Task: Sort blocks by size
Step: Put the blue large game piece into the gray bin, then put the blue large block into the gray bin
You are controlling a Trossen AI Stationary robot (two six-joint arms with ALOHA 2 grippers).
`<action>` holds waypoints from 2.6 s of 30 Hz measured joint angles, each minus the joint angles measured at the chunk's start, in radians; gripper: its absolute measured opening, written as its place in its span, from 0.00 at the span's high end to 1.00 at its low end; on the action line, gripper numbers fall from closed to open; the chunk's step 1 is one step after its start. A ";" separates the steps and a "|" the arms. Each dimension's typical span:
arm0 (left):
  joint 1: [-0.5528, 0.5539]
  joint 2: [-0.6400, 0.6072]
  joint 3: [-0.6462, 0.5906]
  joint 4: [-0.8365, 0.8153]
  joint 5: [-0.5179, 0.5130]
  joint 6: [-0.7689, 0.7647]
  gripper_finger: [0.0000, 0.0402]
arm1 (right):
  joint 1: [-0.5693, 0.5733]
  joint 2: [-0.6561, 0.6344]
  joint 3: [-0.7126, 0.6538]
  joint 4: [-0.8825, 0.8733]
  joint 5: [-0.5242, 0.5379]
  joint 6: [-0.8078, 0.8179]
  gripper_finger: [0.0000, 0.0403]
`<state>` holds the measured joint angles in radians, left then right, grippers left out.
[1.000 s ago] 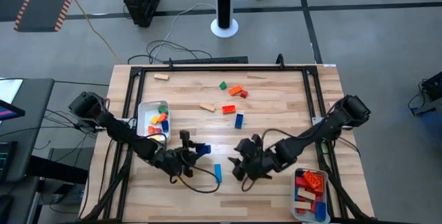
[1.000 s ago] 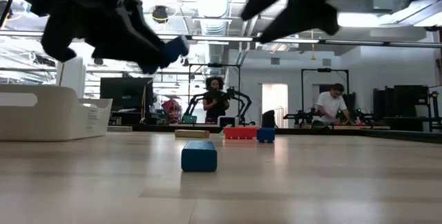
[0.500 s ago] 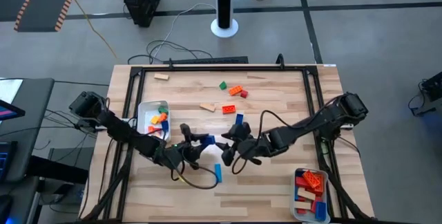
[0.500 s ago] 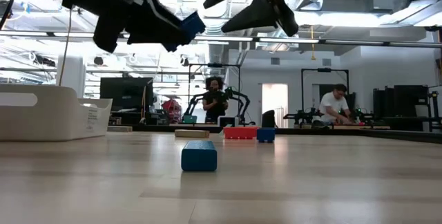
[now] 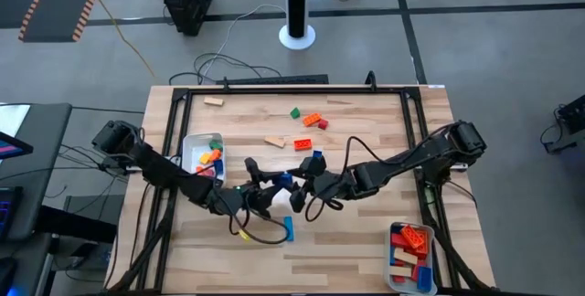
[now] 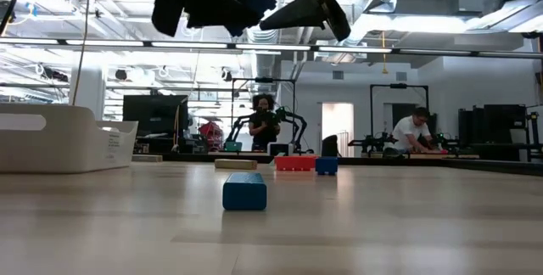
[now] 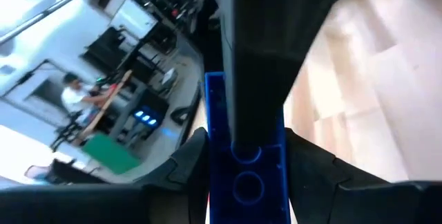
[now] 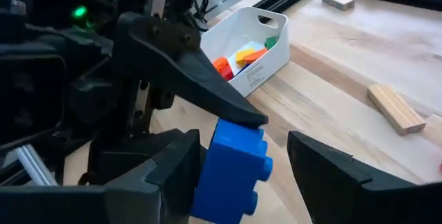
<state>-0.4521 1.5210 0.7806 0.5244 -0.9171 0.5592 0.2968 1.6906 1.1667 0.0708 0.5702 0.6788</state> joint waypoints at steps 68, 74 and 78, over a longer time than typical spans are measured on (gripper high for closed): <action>-0.043 0.018 0.007 -0.331 0.625 -0.107 0.28 | 0.600 -0.250 0.013 -1.059 -0.675 1.404 0.46; -0.023 0.119 0.030 -0.358 0.702 -0.094 0.28 | 0.473 -0.246 0.048 -1.118 -0.508 1.106 0.50; -0.004 0.201 0.093 -0.376 0.736 -0.057 0.28 | 0.388 -0.245 0.048 -1.113 -0.338 0.905 0.51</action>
<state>-0.4558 1.7216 0.8739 0.1482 -0.1812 0.5025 0.6844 1.4452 1.2148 -1.0423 0.2325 1.5839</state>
